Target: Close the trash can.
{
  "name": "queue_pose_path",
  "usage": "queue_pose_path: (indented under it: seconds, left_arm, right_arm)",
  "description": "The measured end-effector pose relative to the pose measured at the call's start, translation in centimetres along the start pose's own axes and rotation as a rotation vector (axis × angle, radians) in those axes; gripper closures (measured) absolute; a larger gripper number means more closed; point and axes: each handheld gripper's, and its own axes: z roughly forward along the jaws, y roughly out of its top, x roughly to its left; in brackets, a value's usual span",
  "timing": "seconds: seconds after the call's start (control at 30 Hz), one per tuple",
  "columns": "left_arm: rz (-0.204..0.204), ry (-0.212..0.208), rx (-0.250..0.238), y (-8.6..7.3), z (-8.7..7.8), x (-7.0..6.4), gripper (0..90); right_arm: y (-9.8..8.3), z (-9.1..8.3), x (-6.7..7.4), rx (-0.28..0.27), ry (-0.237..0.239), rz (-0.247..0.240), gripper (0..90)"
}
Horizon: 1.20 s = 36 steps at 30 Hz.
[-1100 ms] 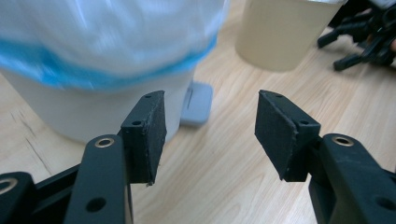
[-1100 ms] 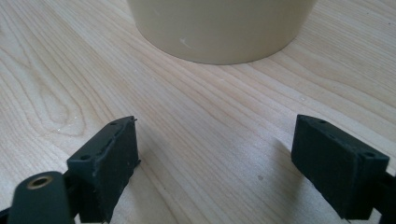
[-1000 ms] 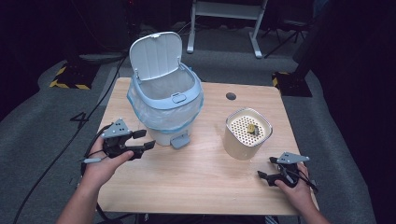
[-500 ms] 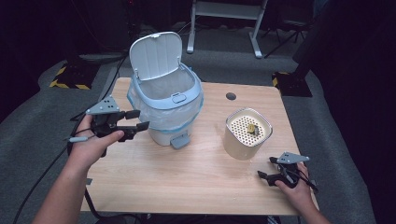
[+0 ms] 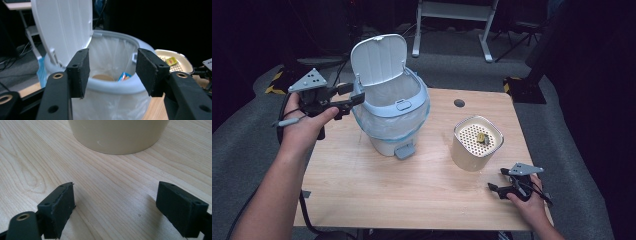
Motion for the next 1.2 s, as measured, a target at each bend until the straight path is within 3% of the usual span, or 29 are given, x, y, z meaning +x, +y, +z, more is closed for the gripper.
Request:
queue_pose_path:
  seconds: [0.03,0.17,0.47,0.63,0.87,1.03,1.2]
  left_arm:
    - [0.004,-0.005,-0.005,0.2,0.2,0.1,43.2]
    - [0.029,0.047,0.011,1.3,0.6,0.6,41.4]
    - [-0.043,0.100,-0.013,3.0,1.7,2.5,43.7]
    - [-0.053,0.152,-0.005,3.5,2.5,3.7,43.8]
    - [-0.030,0.168,0.002,4.2,3.7,4.5,43.1]
    - [-0.035,0.150,-0.008,4.5,4.4,4.9,43.5]
    - [-0.016,0.145,0.015,4.9,4.5,4.5,43.0]
  right_arm:
    - [0.0,0.0,0.0,0.000,0.000,0.000,15.4]
    - [0.0,0.0,0.0,0.000,0.000,0.000,15.4]
    - [0.0,0.0,0.0,0.000,0.000,0.000,15.4]
    - [0.0,0.0,0.0,0.000,0.000,0.000,15.4]
    - [0.0,0.0,0.0,0.000,0.000,0.000,15.4]
    - [0.0,0.0,0.0,0.000,0.000,0.000,15.4]
    - [0.0,0.0,0.0,0.000,0.000,0.000,15.4]
